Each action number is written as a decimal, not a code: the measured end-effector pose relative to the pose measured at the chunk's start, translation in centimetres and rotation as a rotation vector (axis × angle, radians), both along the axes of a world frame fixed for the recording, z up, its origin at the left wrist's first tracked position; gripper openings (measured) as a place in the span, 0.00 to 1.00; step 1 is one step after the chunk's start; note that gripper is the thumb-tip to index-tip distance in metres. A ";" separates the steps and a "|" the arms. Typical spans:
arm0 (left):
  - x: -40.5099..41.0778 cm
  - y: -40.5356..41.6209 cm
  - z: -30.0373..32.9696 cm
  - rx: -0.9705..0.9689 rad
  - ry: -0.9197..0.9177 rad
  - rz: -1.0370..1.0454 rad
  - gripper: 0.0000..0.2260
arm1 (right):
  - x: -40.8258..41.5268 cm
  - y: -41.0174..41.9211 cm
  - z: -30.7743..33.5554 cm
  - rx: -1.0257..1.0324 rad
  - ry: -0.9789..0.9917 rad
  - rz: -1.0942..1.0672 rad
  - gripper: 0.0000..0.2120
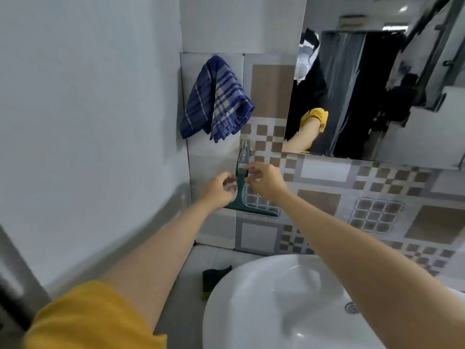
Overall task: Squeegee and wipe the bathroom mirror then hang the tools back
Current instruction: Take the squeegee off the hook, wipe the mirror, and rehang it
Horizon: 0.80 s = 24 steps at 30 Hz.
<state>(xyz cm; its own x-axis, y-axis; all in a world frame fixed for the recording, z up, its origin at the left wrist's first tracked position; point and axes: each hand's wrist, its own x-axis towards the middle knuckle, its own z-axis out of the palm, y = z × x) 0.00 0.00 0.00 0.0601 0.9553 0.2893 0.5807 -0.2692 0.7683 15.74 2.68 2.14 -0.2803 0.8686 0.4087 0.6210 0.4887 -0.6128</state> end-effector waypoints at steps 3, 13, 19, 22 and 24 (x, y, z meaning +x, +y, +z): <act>0.1 1.2 -0.9 -0.051 -0.108 -0.015 0.12 | -0.3 0.9 -0.4 -0.002 0.126 -0.063 0.15; 0.9 2.3 -2.0 -0.069 -0.299 0.019 0.15 | -1.7 1.6 -0.1 0.022 0.196 -0.098 0.15; 1.1 0.5 0.3 -0.008 -0.459 0.005 0.14 | -1.3 0.6 2.8 0.055 0.214 -0.082 0.18; 1.3 -0.8 1.6 0.011 -0.533 -0.025 0.13 | -1.1 -0.4 4.6 0.101 0.238 -0.076 0.18; 1.5 -1.7 2.3 0.028 -0.532 -0.044 0.12 | -0.7 -1.1 5.6 0.126 0.262 -0.065 0.17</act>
<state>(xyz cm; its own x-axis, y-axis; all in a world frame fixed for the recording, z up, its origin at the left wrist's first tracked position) 1.51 -1.66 2.30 -0.0616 0.9468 0.3158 0.1001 -0.3090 0.9458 15.03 1.53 7.71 -0.0966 0.8189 0.5657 0.4821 0.5357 -0.6932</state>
